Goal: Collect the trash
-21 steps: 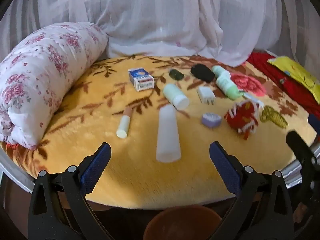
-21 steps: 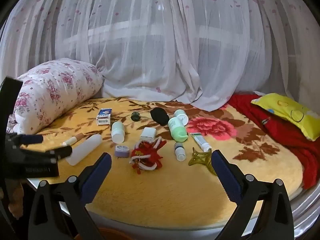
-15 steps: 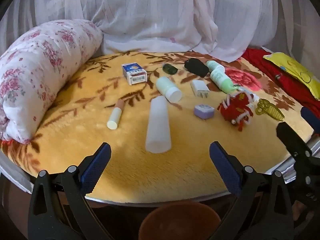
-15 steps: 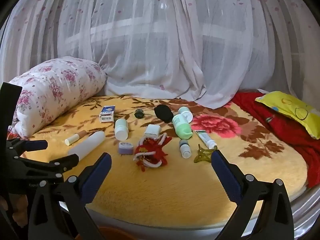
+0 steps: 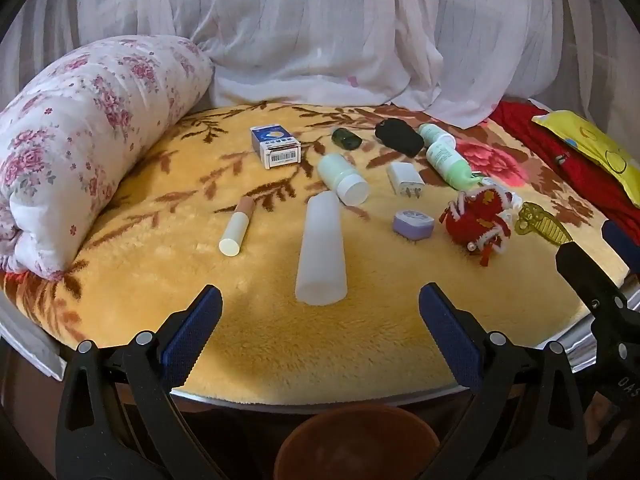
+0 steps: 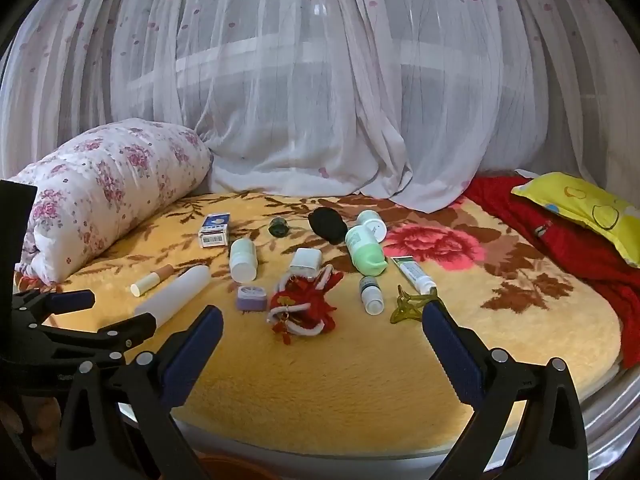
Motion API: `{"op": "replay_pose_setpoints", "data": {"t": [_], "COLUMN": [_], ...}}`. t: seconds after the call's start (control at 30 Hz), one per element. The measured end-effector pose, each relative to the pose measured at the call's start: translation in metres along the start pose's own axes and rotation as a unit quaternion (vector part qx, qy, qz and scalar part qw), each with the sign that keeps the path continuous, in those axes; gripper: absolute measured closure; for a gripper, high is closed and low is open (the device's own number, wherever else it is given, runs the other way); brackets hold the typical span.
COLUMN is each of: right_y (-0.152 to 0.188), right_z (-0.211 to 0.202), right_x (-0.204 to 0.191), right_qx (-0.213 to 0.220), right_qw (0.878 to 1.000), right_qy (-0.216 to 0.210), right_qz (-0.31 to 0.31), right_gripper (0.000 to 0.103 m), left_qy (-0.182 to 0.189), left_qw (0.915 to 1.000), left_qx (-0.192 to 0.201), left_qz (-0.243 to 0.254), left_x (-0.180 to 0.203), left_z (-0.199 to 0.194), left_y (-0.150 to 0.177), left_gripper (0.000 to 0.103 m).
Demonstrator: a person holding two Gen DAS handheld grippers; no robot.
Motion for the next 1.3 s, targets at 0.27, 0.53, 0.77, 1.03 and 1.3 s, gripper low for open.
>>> {"op": "replay_pose_setpoints", "data": {"t": [0.27, 0.53, 0.77, 1.03, 1.3], "right_y": [-0.001, 0.001, 0.0, 0.0, 0.001], "right_z": [-0.001, 0.0, 0.0, 0.0, 0.001], "right_x": [-0.003, -0.008, -0.007, -0.006, -0.006], "right_qx": [0.006, 0.004, 0.002, 0.002, 0.001], "right_qw": [1.0, 1.0, 1.0, 1.0, 1.0], "right_qy": [-0.002, -0.002, -0.003, -0.002, -0.003], "right_qz": [-0.003, -0.008, -0.004, -0.007, -0.007], "right_gripper": [0.005, 0.005, 0.005, 0.005, 0.005], "left_qy": [0.0, -0.001, -0.003, -0.003, -0.003], "left_qw": [1.0, 1.0, 1.0, 1.0, 1.0], "left_qx": [0.002, -0.001, 0.002, 0.001, 0.001], "left_qz": [0.001, 0.0, -0.001, 0.001, 0.001], "left_x": [-0.002, -0.005, 0.0, 0.003, 0.004], "left_z": [0.0, 0.0, -0.002, -0.002, -0.002], "left_y": [0.001, 0.0, 0.005, 0.007, 0.008], "left_gripper": [0.007, 0.007, 0.007, 0.007, 0.007]}}
Point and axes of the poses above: each gripper's, at about its wrist camera, not at the fingertips, and z roughly the way its jaws point, x to its right, y to its underside, the point moved 6 cm from there along z, roughly the way its jaws point, and after that the axes turned 15 degrees about -y, right-handed, at the moved point
